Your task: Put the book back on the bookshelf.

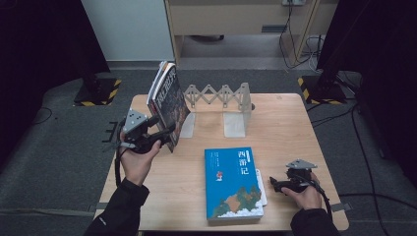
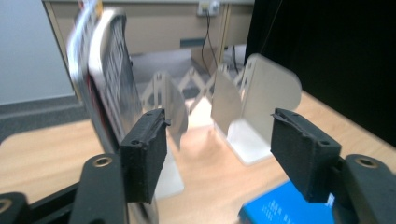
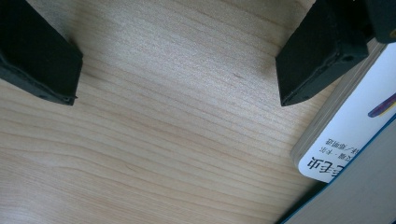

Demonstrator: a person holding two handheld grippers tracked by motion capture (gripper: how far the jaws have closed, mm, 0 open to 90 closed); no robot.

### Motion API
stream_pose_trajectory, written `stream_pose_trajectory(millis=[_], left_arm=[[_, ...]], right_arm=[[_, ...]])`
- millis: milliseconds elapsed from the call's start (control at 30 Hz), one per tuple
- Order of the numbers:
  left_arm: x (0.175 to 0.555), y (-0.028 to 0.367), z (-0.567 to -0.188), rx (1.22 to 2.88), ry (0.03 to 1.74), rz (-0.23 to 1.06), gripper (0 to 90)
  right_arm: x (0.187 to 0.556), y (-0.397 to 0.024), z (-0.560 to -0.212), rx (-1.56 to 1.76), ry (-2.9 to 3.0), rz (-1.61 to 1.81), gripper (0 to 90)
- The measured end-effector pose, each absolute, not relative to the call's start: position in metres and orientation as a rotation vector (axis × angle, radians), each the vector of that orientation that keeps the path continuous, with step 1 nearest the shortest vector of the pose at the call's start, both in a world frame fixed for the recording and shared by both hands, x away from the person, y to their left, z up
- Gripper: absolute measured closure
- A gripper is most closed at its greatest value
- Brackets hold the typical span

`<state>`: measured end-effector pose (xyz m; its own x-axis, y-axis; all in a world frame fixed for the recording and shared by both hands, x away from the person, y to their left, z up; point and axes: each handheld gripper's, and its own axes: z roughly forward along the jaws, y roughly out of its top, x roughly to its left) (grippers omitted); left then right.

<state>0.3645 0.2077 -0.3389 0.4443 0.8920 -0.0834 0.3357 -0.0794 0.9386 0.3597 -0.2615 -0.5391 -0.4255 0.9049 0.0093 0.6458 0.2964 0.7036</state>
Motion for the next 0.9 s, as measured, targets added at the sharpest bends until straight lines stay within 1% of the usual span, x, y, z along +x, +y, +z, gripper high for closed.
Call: stream_pose_trajectory(millis=[33, 67, 133, 200, 233, 267, 300, 367, 533, 567, 600, 633, 700, 800, 867, 900], left_arm=[[0.364, 0.209, -0.344, 1.66, 1.088, 0.655, 33.9], [0.362, 0.21, -0.356, 1.675, 1.092, 0.625, 32.6], [0.36, 0.21, -0.367, 1.685, 1.096, 0.596, 32.5], [0.36, 0.209, -0.38, 1.713, 1.105, 0.58, 31.9], [0.36, 0.209, -0.38, 1.713, 1.105, 0.58, 31.7], [0.36, 0.207, -0.392, 1.74, 1.122, 0.553, 31.9], [0.36, 0.207, -0.392, 1.74, 1.122, 0.553, 32.0], [0.359, 0.205, -0.41, 1.761, 1.125, 0.548, 32.7], [0.358, 0.204, -0.427, 1.797, 1.116, 0.548, 32.6], [0.358, 0.203, -0.435, 1.813, 1.1, 0.542, 32.1], [0.358, 0.203, -0.435, 1.813, 1.1, 0.542, 29.9], [0.358, 0.201, -0.442, 1.834, 1.105, 0.515, 30.3], [0.358, 0.2, -0.445, 1.844, 1.106, 0.507, 31.0], [0.359, 0.196, -0.454, 1.856, 1.095, 0.465, 30.6], [0.362, 0.192, -0.462, 1.887, 1.091, 0.418, 28.7], [0.362, 0.192, -0.462, 1.887, 1.091, 0.418, 29.1]], right_arm=[[0.36, -0.262, -0.539, 1.39, 2.18, 0.904, 1.1], [0.36, -0.262, -0.539, 1.397, 2.159, 0.909, 4.3], [0.36, -0.263, -0.538, 1.398, 2.158, 0.902, 5.9], [0.36, -0.263, -0.536, 1.411, 2.159, 0.895, 11.1], [0.36, -0.263, -0.535, 1.414, 2.164, 0.888, 13.5], [0.359, -0.263, -0.533, 1.419, 2.171, 0.885, 14.2], [0.359, -0.263, -0.533, 1.419, 2.171, 0.885, 14.2], [0.358, -0.261, -0.529, 1.401, 2.156, 0.907, 16.5], [0.356, -0.258, -0.519, 1.375, 2.13, 0.97, 19.3], [0.356, -0.256, -0.517, 1.386, 2.122, 0.985, 20.1], [0.356, -0.256, -0.515, 1.378, 2.12, 0.997, 20.5], [0.355, -0.254, -0.513, 1.379, 2.115, 1.013, 21.0], [0.355, -0.253, -0.512, 1.376, 2.114, 1.028, 21.4], [0.353, -0.248, -0.506, 1.372, 2.123, 1.077, 22.7], [0.352, -0.243, -0.502, 1.353, 2.13, 1.124, 23.9], [0.352, -0.243, -0.502, 1.353, 2.13, 1.124, 23.9]])
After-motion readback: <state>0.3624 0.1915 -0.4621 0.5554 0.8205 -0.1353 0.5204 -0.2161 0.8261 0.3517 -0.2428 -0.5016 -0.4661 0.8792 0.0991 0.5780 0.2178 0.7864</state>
